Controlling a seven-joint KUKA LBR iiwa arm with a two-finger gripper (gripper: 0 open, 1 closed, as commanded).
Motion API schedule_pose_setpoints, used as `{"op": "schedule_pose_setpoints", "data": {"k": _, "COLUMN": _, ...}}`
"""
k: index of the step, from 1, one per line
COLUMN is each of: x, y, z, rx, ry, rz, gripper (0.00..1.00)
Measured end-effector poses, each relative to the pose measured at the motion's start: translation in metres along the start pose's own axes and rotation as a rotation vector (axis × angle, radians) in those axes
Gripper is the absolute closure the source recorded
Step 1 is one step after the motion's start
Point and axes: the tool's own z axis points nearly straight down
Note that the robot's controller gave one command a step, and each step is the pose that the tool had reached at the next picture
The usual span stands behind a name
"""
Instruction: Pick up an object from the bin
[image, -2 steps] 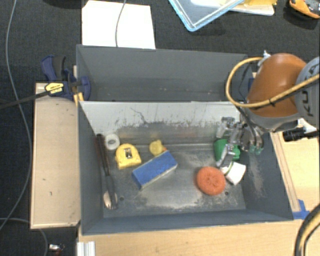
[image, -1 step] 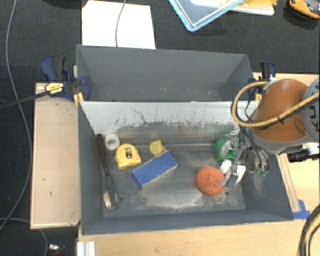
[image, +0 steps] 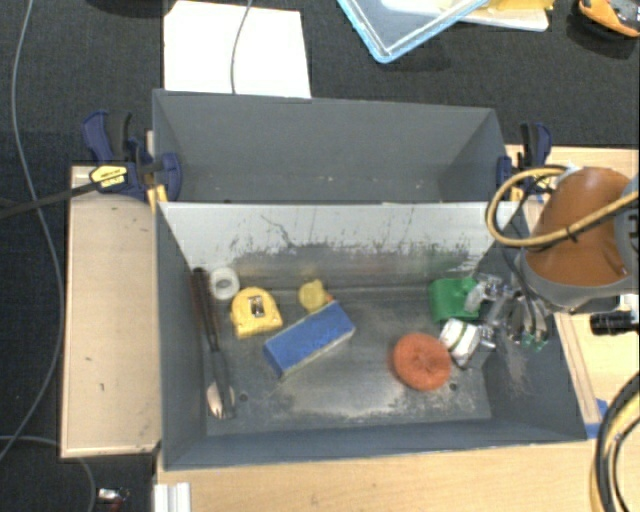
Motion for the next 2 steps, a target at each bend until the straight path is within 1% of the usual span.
{"op": "schedule_pose_setpoints", "data": {"k": 1, "x": 0.015, "y": 0.034, "z": -0.007, "rx": 0.001, "ry": 0.003, "rz": -0.068, "gripper": 0.0}}
{"op": "schedule_pose_setpoints", "data": {"k": 2, "x": 0.043, "y": 0.023, "z": -0.013, "rx": 0.001, "ry": 0.002, "rz": -0.054, "gripper": 0.0}}
